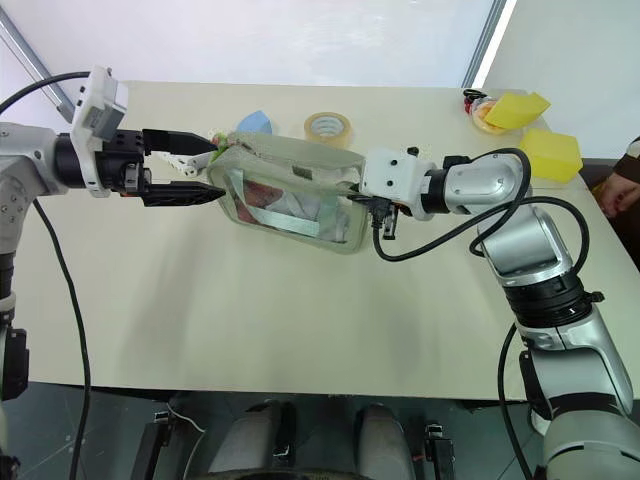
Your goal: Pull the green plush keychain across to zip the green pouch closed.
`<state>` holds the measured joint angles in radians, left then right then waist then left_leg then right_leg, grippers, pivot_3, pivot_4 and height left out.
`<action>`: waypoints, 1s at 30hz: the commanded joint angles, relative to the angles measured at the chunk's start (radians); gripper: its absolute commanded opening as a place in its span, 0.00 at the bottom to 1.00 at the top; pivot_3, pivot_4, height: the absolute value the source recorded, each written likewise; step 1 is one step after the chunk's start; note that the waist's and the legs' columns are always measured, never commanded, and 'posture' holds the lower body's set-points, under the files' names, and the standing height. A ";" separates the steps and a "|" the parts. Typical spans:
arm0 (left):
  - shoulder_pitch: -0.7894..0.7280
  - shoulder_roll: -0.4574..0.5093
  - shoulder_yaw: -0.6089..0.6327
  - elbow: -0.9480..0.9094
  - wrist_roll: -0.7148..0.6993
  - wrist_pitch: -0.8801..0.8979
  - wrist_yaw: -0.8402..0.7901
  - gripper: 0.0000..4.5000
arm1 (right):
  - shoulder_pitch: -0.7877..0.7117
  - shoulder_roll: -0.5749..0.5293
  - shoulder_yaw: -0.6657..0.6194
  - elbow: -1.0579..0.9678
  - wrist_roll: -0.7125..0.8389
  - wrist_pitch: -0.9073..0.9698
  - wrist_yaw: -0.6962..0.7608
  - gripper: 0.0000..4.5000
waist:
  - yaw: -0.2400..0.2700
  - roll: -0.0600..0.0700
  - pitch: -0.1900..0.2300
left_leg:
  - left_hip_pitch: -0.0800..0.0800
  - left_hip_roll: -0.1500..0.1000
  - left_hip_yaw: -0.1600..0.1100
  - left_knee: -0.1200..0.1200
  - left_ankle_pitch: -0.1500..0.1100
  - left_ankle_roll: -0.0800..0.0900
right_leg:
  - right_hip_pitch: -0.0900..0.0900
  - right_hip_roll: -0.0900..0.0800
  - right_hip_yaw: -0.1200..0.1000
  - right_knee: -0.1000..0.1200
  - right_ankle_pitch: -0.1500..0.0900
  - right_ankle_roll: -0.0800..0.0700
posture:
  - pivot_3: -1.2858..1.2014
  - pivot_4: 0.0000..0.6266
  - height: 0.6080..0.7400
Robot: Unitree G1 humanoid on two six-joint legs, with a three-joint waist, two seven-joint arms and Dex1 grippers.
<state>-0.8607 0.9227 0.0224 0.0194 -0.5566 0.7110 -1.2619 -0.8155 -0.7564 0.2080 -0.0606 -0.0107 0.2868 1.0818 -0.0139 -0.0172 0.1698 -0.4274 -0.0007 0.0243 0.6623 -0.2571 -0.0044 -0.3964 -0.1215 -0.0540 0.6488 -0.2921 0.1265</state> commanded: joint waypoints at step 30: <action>-0.007 0.014 0.037 -0.064 -0.018 0.021 0.037 1.00 | -0.100 0.088 0.006 0.150 -0.072 -0.154 -0.070 0.09 | -0.023 0.000 0.000 | 0.001 0.001 0.000 0.000 0.000 0.000 | 0.000 0.001 0.000 0.001 0.000 0.000 | 0.52 0.24 1.00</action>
<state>-0.8603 0.9239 0.0234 -0.0214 -0.5629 0.7386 -1.2247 -0.8911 -0.6678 0.2248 0.0985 -0.0762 0.1447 1.0232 -0.0372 -0.0170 0.1698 -0.4269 0.0008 0.0240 0.6620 -0.2570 -0.0046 -0.3967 -0.1202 -0.0537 0.6496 -0.2921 0.1265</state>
